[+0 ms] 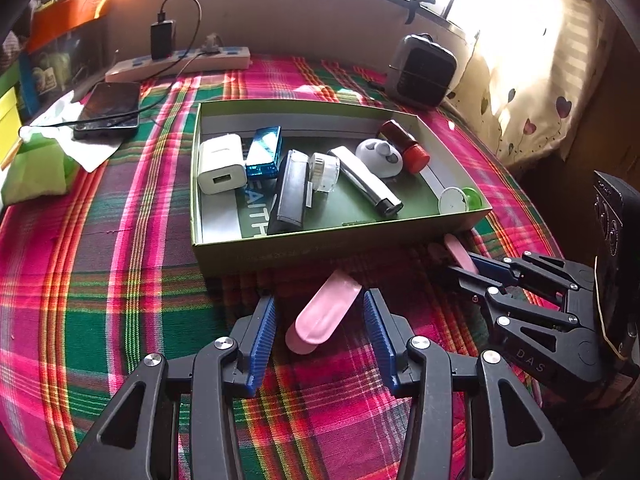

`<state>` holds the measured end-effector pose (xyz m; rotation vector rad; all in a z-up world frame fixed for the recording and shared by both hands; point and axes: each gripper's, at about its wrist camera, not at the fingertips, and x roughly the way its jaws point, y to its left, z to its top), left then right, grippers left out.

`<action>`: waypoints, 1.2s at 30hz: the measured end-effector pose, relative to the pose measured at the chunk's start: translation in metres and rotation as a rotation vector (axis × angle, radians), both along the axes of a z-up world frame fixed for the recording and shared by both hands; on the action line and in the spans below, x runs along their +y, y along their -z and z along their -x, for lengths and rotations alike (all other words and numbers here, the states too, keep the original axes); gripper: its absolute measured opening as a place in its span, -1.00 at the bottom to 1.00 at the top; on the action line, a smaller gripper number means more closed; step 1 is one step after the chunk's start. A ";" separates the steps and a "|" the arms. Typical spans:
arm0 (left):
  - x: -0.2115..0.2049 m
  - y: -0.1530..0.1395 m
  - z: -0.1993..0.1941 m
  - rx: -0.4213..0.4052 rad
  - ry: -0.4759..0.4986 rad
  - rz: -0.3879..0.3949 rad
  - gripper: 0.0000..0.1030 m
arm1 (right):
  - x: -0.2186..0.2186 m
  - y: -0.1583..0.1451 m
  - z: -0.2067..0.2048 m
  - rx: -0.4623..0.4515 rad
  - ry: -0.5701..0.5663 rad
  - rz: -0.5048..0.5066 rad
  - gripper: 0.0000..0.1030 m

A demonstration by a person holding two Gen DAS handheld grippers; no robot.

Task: Organize rigid objects
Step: 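Grasp a pink clip with the right tool while the left tool grasps the other pink clip, then carry the pink clip with the left tool while the right tool carries its pink clip into the box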

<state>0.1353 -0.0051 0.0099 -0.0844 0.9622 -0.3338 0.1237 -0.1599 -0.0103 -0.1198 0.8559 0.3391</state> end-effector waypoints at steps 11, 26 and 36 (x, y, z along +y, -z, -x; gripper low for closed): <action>-0.025 0.004 0.003 -0.011 0.035 -0.034 -0.15 | -0.019 0.000 0.011 0.004 0.045 -0.026 -0.63; -0.034 0.006 0.002 -0.060 -0.011 -0.110 -0.24 | -0.024 0.000 0.014 0.006 0.048 -0.052 -0.63; -0.028 0.007 0.000 -0.069 -0.053 -0.129 -0.64 | -0.024 0.000 0.013 0.010 0.039 -0.062 -0.63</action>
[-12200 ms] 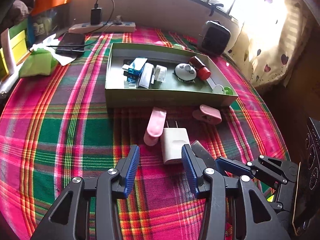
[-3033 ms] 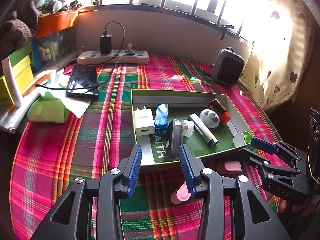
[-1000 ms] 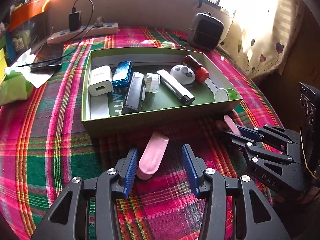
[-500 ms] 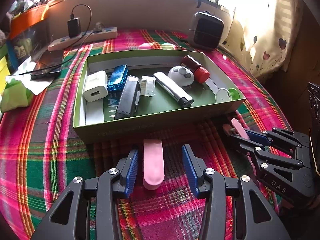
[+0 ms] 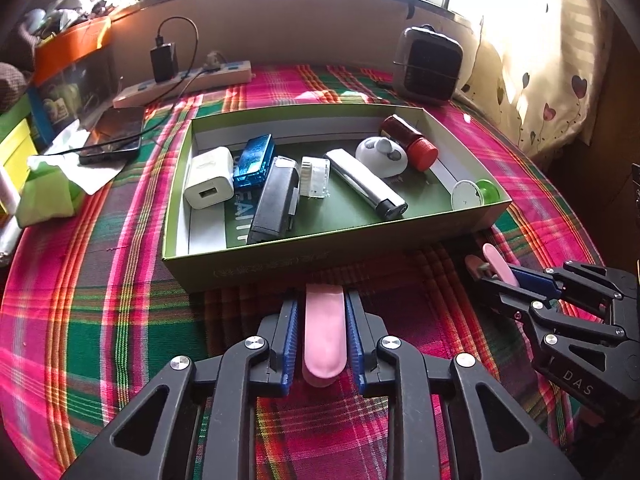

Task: Organize rigid objects
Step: 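Carry the pink clip with the left tool while the right tool carries its pink clip into the box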

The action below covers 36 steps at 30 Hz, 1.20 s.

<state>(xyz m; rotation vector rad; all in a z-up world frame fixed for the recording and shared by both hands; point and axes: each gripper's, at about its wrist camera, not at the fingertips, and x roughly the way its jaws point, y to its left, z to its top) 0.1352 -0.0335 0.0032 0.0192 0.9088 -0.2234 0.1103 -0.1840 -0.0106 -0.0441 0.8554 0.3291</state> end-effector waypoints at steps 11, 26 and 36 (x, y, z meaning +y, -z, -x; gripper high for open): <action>0.000 0.000 0.001 -0.005 -0.003 0.001 -0.67 | 0.001 0.000 0.000 0.000 -0.004 0.000 -0.63; 0.001 0.000 0.003 -0.001 0.000 0.013 -0.67 | 0.003 0.001 0.003 0.000 -0.012 0.004 -0.63; 0.000 -0.002 0.008 0.000 0.009 0.030 -0.67 | 0.004 -0.002 0.009 -0.005 -0.013 -0.004 -0.63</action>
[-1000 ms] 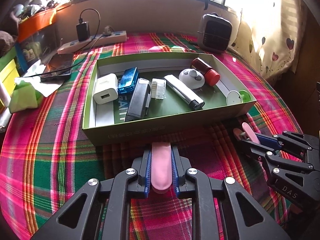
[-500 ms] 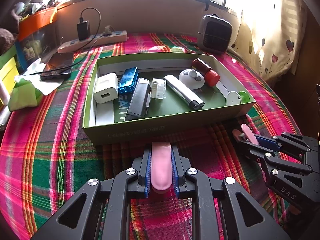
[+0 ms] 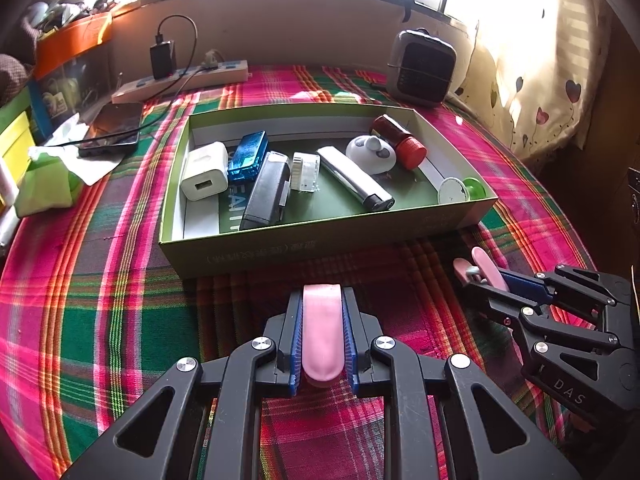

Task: Organize rigid objects
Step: 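Carry the pink clip with the left tool while the right tool carries its pink clip into the box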

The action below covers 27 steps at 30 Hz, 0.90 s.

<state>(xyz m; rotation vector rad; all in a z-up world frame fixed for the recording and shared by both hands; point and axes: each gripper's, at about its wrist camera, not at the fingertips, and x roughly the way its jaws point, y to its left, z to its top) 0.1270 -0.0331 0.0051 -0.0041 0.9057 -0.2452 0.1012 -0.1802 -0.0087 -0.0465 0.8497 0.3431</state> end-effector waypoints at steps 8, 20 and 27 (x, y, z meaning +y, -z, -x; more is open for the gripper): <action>0.002 -0.006 0.006 -0.016 0.002 0.011 -0.67 | -0.001 -0.005 0.005 -0.012 0.012 -0.015 -0.63; 0.005 -0.022 0.015 -0.053 0.004 0.020 -0.67 | 0.001 -0.016 0.015 -0.042 0.011 -0.021 -0.63; 0.004 -0.032 0.018 -0.074 0.008 0.022 -0.67 | 0.000 -0.025 0.019 -0.064 0.016 -0.023 -0.63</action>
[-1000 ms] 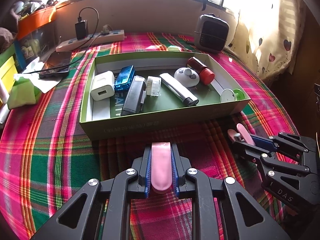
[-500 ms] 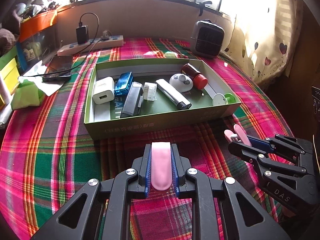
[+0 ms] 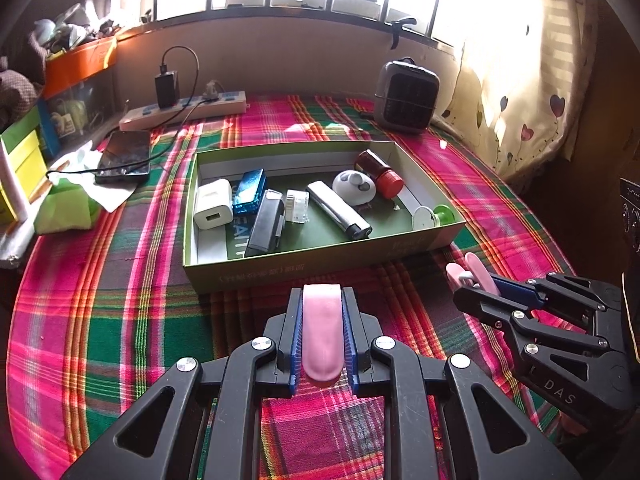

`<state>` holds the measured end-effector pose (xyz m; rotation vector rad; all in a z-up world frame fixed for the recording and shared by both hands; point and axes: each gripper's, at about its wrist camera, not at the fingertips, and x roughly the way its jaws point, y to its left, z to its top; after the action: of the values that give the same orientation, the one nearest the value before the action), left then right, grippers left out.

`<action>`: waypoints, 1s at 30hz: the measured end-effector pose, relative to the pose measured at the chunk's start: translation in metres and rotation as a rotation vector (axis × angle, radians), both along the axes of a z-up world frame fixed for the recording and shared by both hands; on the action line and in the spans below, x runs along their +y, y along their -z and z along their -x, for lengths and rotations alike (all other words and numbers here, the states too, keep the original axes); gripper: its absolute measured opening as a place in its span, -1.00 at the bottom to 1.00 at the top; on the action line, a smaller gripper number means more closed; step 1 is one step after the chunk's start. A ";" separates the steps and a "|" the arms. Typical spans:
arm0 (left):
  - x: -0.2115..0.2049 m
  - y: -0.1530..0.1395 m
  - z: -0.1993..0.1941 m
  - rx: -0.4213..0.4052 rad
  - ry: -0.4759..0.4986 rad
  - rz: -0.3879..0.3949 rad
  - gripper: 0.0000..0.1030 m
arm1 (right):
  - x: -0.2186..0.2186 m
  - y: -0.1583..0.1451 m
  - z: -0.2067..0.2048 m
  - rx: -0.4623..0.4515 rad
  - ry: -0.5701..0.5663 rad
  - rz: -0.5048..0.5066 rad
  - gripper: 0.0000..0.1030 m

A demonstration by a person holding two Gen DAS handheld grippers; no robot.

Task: Organize rigid objects
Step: 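Carry the pink clip with the left tool while the right tool carries its pink clip into the box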

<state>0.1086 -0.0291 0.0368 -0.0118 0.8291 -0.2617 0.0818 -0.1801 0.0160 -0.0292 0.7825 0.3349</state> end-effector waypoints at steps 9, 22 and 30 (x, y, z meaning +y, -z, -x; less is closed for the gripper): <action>0.002 -0.011 -0.002 -0.011 0.011 0.022 -0.67 | -0.002 -0.011 0.003 -0.020 0.008 -0.009 -0.63; 0.006 -0.027 -0.022 -0.021 0.016 0.059 -0.67 | -0.004 -0.034 -0.008 -0.063 0.019 -0.014 -0.63; 0.007 -0.031 -0.040 -0.023 0.015 0.054 -0.67 | -0.006 -0.040 -0.026 -0.068 0.039 -0.025 -0.63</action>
<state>0.1489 -0.0225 0.0683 -0.0525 0.7993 -0.2978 0.1077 -0.1858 0.0556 -0.0022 0.7107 0.3053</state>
